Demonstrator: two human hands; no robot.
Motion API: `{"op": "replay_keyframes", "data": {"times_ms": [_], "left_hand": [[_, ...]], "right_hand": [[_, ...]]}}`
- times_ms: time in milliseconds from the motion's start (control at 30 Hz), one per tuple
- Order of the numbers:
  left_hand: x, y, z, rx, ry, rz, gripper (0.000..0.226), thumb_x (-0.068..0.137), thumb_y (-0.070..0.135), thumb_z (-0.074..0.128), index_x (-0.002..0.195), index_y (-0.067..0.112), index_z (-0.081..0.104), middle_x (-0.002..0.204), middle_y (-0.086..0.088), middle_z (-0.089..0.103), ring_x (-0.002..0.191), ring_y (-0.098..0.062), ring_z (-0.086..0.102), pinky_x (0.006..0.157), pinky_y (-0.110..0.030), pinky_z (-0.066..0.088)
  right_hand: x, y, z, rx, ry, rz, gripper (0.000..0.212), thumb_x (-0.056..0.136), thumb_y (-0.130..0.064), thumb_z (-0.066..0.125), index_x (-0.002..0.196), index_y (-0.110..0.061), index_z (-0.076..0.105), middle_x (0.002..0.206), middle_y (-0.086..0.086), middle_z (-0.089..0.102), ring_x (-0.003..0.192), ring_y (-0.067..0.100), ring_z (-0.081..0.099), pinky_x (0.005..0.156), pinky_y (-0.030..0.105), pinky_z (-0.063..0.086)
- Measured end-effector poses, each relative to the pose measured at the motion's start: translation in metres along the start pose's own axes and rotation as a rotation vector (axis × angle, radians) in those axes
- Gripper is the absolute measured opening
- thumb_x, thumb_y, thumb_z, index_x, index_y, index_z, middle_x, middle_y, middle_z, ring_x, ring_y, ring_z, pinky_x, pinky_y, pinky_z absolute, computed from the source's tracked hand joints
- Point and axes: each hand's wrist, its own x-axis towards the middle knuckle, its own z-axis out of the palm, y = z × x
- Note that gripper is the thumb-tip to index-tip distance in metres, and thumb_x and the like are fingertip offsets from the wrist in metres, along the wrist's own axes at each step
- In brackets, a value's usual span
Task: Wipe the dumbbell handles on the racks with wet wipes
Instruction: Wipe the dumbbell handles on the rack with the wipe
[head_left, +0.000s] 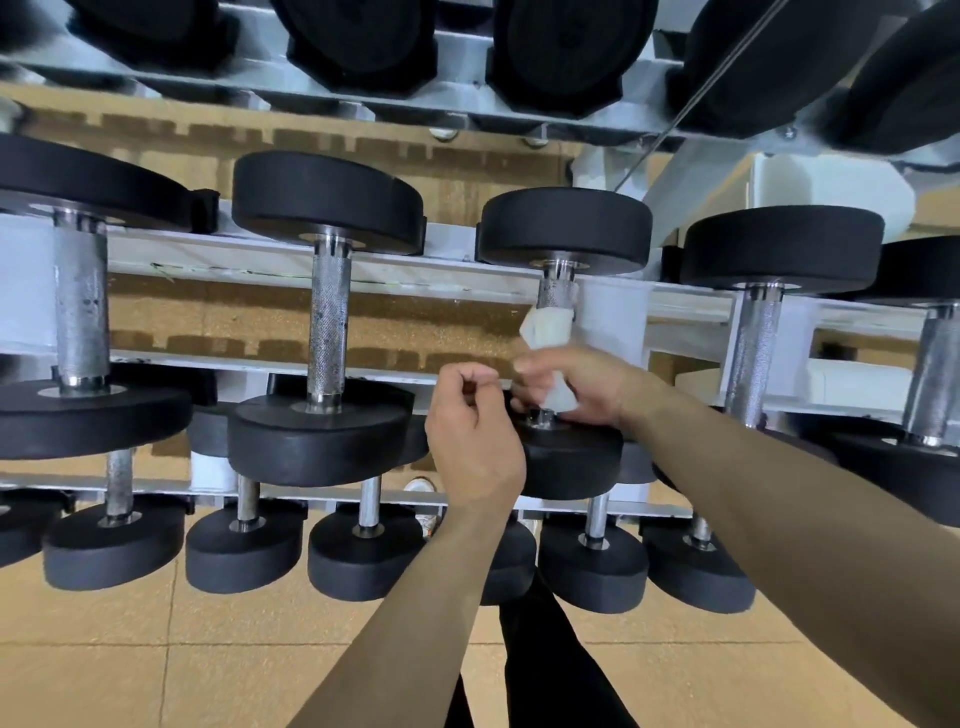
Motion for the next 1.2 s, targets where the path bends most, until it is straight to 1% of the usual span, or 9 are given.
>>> {"op": "replay_keyframes", "data": {"times_ms": [200,300,567,633,700,833,1000,1100,1200], "left_hand": [[0.0,0.0,-0.002,0.0,-0.011,0.03,0.016,0.098,0.016,0.05,0.087,0.017,0.061,0.074,0.007,0.062,0.068,-0.001,0.054,0.064,-0.014,0.043],[0.001,-0.002,-0.001,0.008,-0.018,0.064,0.017,0.094,0.025,0.047,0.087,0.017,0.061,0.076,0.003,0.06,0.069,-0.011,0.054,0.065,-0.019,0.042],[0.001,-0.003,-0.001,0.009,-0.007,0.097,0.017,0.092,0.025,0.046,0.084,0.018,0.059,0.075,0.003,0.059,0.07,-0.016,0.054,0.068,-0.028,0.044],[0.0,-0.003,-0.001,0.004,-0.015,0.098,0.017,0.092,0.024,0.046,0.085,0.016,0.06,0.075,0.007,0.061,0.069,-0.009,0.055,0.066,-0.022,0.044],[0.001,-0.002,-0.001,-0.004,-0.022,0.107,0.018,0.093,0.022,0.046,0.085,0.014,0.06,0.075,0.012,0.063,0.07,-0.004,0.057,0.067,-0.015,0.042],[0.002,-0.004,-0.001,-0.016,-0.013,0.115,0.017,0.093,0.022,0.047,0.083,0.015,0.059,0.075,0.006,0.062,0.068,-0.009,0.055,0.067,-0.025,0.046],[0.001,-0.004,-0.001,-0.007,-0.009,0.102,0.017,0.092,0.023,0.047,0.083,0.017,0.06,0.073,0.001,0.059,0.071,-0.019,0.055,0.071,-0.037,0.047],[0.001,-0.004,0.0,-0.009,-0.006,0.091,0.017,0.092,0.023,0.047,0.083,0.017,0.06,0.075,0.001,0.06,0.069,-0.014,0.054,0.069,-0.03,0.047],[0.001,-0.005,0.0,-0.013,-0.001,0.082,0.017,0.092,0.025,0.047,0.081,0.019,0.059,0.075,0.002,0.061,0.067,-0.007,0.053,0.068,-0.023,0.045]], "right_hand": [[0.005,-0.001,0.043,-0.259,0.879,-0.115,0.012,0.075,-0.001,0.075,0.075,-0.006,0.063,0.061,0.006,0.057,0.056,0.02,0.055,0.054,0.026,0.043],[0.019,-0.024,0.054,-0.172,1.08,-0.175,0.019,0.077,-0.008,0.076,0.073,-0.014,0.058,0.064,-0.003,0.055,0.058,0.014,0.051,0.049,0.019,0.04],[0.019,-0.03,-0.007,0.298,-0.096,-0.034,0.033,0.073,-0.012,0.08,0.057,-0.022,0.053,0.049,-0.011,0.038,0.042,0.004,0.042,0.05,0.019,0.045],[0.016,-0.012,-0.011,0.212,-0.213,0.02,0.037,0.07,-0.014,0.085,0.062,-0.02,0.049,0.051,-0.008,0.04,0.046,0.006,0.046,0.059,0.023,0.05],[0.003,-0.001,-0.005,-0.015,-0.083,0.04,0.036,0.072,-0.011,0.082,0.065,-0.017,0.048,0.052,-0.002,0.045,0.05,0.011,0.047,0.065,0.026,0.049],[-0.006,0.003,0.03,-0.368,0.642,-0.083,0.021,0.078,-0.001,0.075,0.07,-0.009,0.058,0.056,0.007,0.056,0.052,0.019,0.056,0.055,0.029,0.048],[0.023,-0.026,0.057,-0.142,1.083,-0.181,0.012,0.081,-0.009,0.074,0.079,-0.014,0.063,0.063,-0.001,0.056,0.057,0.017,0.051,0.053,0.025,0.04],[0.025,-0.053,0.048,-0.098,1.016,-0.2,0.016,0.081,-0.007,0.072,0.078,-0.013,0.058,0.062,-0.001,0.053,0.052,0.016,0.046,0.054,0.025,0.041],[0.017,-0.052,0.017,0.148,0.416,-0.14,0.028,0.08,-0.005,0.072,0.066,-0.019,0.052,0.052,-0.007,0.043,0.043,0.008,0.039,0.047,0.021,0.035]]}}
